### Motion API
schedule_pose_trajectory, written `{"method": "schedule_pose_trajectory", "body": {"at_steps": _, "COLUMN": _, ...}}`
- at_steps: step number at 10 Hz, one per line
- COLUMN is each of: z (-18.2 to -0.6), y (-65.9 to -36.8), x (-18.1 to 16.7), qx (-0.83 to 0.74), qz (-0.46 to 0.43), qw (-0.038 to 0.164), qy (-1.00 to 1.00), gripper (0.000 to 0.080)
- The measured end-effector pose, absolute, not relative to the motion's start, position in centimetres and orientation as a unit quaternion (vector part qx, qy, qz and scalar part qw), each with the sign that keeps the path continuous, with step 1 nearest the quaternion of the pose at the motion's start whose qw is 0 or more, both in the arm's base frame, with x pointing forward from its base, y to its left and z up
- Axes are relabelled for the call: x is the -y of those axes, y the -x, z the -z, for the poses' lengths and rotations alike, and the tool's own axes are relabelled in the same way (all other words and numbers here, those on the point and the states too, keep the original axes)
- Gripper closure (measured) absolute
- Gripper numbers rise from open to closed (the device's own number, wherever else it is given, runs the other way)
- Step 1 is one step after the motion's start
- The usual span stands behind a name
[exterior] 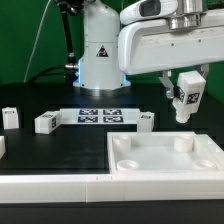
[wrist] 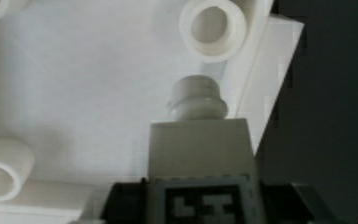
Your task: Assemble one leg
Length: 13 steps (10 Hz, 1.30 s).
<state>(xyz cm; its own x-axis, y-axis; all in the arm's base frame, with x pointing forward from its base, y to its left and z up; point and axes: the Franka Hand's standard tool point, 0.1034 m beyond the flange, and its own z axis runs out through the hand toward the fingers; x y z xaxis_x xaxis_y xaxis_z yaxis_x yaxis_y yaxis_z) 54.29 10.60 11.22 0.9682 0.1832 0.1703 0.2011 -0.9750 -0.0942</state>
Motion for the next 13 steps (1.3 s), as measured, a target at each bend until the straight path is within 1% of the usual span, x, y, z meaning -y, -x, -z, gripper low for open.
{"method": "schedule_pose_trajectory", "body": {"at_steps": 2, "z": -11.3, "y": -54.7, "x": -10.5, "qx": 0.098, "qz": 0.101, "qw": 0.054, "qy": 0.989, "gripper": 0.0512}}
{"method": "schedule_pose_trajectory", "body": {"at_steps": 3, "z": -11.5, "y": -55.8, "x": -9.9, "qx": 0.103, "qz": 0.138, "qw": 0.053, "qy": 0.984, "gripper": 0.0512}}
{"method": "schedule_pose_trajectory", "body": {"at_steps": 4, "z": -11.1, "y": -56.4, "x": -9.6, "qx": 0.101, "qz": 0.135, "qw": 0.054, "qy": 0.984, "gripper": 0.0512}}
{"method": "schedule_pose_trajectory", "body": {"at_steps": 9, "z": -10.9, "y": -63.4, "x": -9.4, "qx": 0.089, "qz": 0.165, "qw": 0.066, "qy": 0.980, "gripper": 0.0512}}
{"method": "schedule_pose_trajectory", "body": {"at_steps": 12, "z": -10.7, "y": -63.8, "x": -9.4, "qx": 0.087, "qz": 0.182, "qw": 0.064, "qy": 0.977, "gripper": 0.0512}}
{"method": "schedule_pose_trajectory", "body": {"at_steps": 13, "z": -10.7, "y": -63.8, "x": -9.2, "qx": 0.086, "qz": 0.211, "qw": 0.059, "qy": 0.972, "gripper": 0.0512}}
